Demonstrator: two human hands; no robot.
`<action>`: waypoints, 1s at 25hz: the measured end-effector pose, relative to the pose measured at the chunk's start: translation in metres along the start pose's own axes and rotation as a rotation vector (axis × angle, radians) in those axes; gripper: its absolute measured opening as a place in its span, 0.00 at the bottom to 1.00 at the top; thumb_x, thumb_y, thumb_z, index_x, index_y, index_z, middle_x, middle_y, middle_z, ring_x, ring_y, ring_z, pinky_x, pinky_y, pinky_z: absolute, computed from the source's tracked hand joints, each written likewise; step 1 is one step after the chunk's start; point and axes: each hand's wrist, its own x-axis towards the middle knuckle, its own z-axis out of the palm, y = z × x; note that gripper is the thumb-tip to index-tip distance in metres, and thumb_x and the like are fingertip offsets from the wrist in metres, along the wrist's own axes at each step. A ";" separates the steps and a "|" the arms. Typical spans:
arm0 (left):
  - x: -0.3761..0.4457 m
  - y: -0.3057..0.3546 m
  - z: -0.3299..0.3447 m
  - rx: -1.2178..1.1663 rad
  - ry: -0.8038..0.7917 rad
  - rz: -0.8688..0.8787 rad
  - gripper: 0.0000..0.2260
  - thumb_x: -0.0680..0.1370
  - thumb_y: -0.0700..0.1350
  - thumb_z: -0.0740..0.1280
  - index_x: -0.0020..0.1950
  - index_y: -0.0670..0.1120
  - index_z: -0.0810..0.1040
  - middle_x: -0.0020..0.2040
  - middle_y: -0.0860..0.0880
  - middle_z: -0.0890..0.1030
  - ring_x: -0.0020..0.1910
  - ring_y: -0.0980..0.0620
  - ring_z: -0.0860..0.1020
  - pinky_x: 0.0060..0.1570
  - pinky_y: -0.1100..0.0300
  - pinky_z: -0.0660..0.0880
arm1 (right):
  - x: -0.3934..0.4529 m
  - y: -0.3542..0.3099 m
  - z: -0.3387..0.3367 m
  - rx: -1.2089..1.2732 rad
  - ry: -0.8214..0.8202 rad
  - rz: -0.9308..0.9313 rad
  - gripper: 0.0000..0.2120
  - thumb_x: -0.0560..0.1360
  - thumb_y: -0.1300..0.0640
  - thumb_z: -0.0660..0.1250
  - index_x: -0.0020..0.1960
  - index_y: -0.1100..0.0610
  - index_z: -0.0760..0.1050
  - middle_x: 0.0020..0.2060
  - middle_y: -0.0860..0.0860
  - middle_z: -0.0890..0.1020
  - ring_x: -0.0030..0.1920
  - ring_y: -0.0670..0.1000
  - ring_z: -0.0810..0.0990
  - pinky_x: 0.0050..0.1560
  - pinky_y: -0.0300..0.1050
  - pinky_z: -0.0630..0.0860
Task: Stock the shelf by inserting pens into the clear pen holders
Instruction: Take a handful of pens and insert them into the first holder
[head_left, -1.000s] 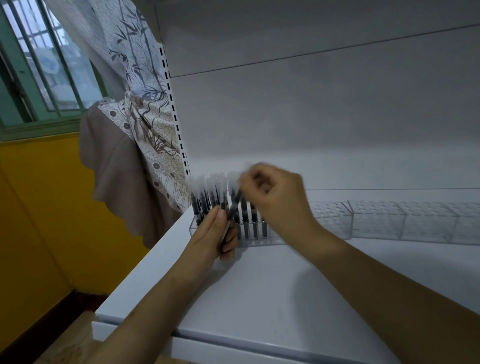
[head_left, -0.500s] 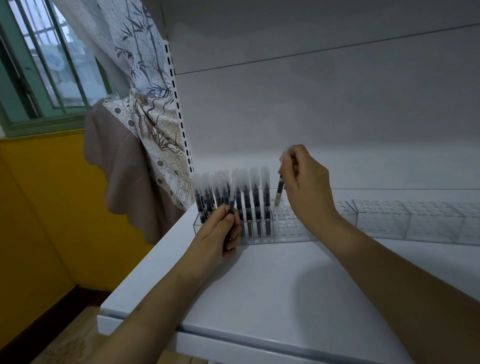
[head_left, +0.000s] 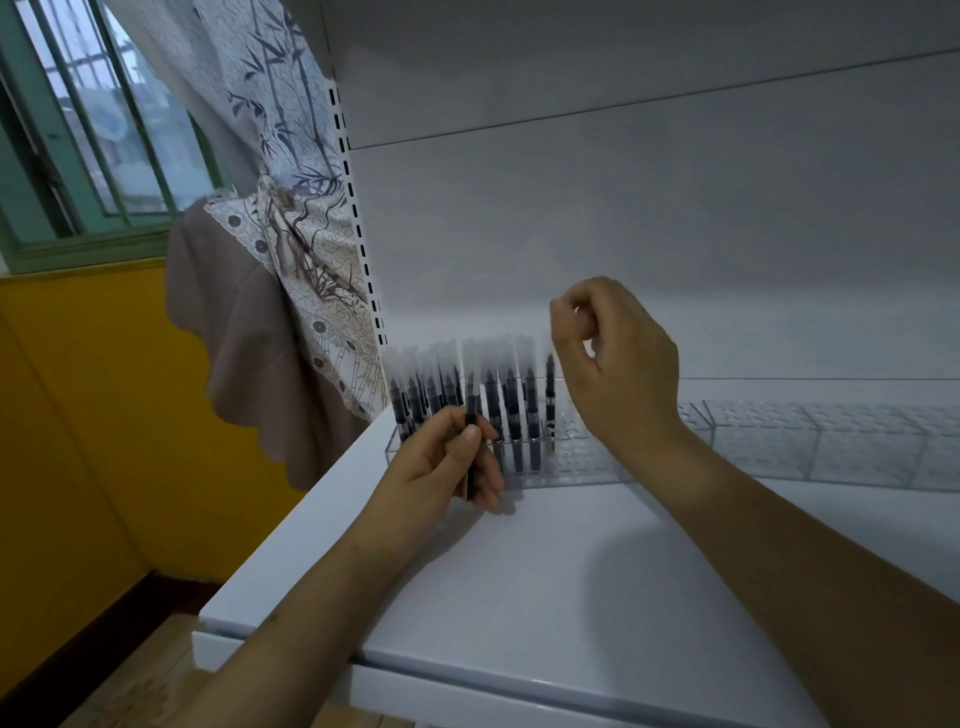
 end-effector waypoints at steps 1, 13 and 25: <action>0.000 0.000 0.000 -0.008 -0.006 0.004 0.10 0.81 0.44 0.57 0.52 0.39 0.72 0.35 0.43 0.81 0.31 0.47 0.80 0.33 0.60 0.76 | -0.002 -0.009 -0.002 0.053 0.000 -0.101 0.18 0.81 0.43 0.54 0.43 0.53 0.75 0.35 0.46 0.76 0.31 0.46 0.72 0.31 0.40 0.68; -0.002 -0.007 0.001 0.318 0.060 0.170 0.10 0.81 0.48 0.62 0.52 0.46 0.81 0.45 0.48 0.81 0.40 0.47 0.82 0.39 0.55 0.79 | 0.003 -0.023 -0.007 0.457 0.151 0.141 0.12 0.83 0.55 0.60 0.44 0.60 0.71 0.30 0.47 0.75 0.30 0.43 0.77 0.30 0.37 0.74; -0.003 -0.010 0.012 0.951 0.098 0.267 0.19 0.77 0.44 0.59 0.65 0.51 0.79 0.58 0.60 0.73 0.46 0.60 0.77 0.42 0.66 0.74 | -0.002 0.017 0.006 0.099 -0.168 0.045 0.13 0.84 0.48 0.53 0.48 0.55 0.68 0.31 0.49 0.75 0.31 0.50 0.74 0.32 0.52 0.73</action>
